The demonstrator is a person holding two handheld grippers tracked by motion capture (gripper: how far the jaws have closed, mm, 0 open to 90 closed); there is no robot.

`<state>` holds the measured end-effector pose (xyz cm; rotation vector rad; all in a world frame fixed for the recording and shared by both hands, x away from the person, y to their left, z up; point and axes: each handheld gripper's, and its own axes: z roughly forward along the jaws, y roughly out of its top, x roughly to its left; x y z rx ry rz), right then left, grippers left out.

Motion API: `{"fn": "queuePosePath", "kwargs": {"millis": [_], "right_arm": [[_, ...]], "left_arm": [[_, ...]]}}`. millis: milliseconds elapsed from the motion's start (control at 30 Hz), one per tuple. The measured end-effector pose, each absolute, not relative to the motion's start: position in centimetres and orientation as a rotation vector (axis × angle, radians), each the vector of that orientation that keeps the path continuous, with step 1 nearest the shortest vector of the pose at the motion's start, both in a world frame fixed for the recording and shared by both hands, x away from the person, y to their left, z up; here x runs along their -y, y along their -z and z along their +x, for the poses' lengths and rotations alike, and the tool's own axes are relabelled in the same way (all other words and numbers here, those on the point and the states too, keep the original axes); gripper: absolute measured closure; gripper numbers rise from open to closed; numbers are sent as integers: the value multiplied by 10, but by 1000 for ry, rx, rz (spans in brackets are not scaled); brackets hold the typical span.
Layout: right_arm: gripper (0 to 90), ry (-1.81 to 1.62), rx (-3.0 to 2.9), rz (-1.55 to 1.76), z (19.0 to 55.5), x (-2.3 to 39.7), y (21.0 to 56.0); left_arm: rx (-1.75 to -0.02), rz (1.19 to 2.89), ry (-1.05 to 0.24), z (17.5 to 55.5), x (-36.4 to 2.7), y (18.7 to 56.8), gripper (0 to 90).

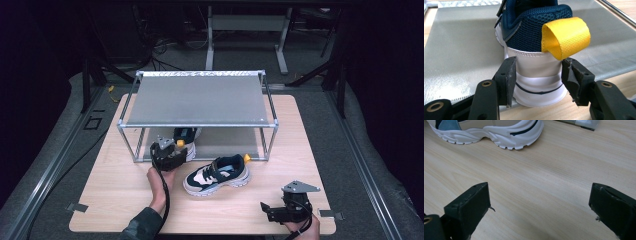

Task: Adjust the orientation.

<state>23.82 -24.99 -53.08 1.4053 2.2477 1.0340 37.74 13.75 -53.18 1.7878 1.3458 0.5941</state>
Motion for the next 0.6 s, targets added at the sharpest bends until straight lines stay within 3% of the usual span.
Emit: {"fn": "queuePosePath", "kwargs": {"millis": [500, 600], "right_arm": [[38, -1059, -2265, 1393, 245, 246, 531], [38, -1060, -2268, 1385, 245, 246, 530]], "left_arm": [[-1338, 1817, -587, 395, -128, 534, 491], [-1328, 1855, -576, 395, -130, 533, 449]]}}
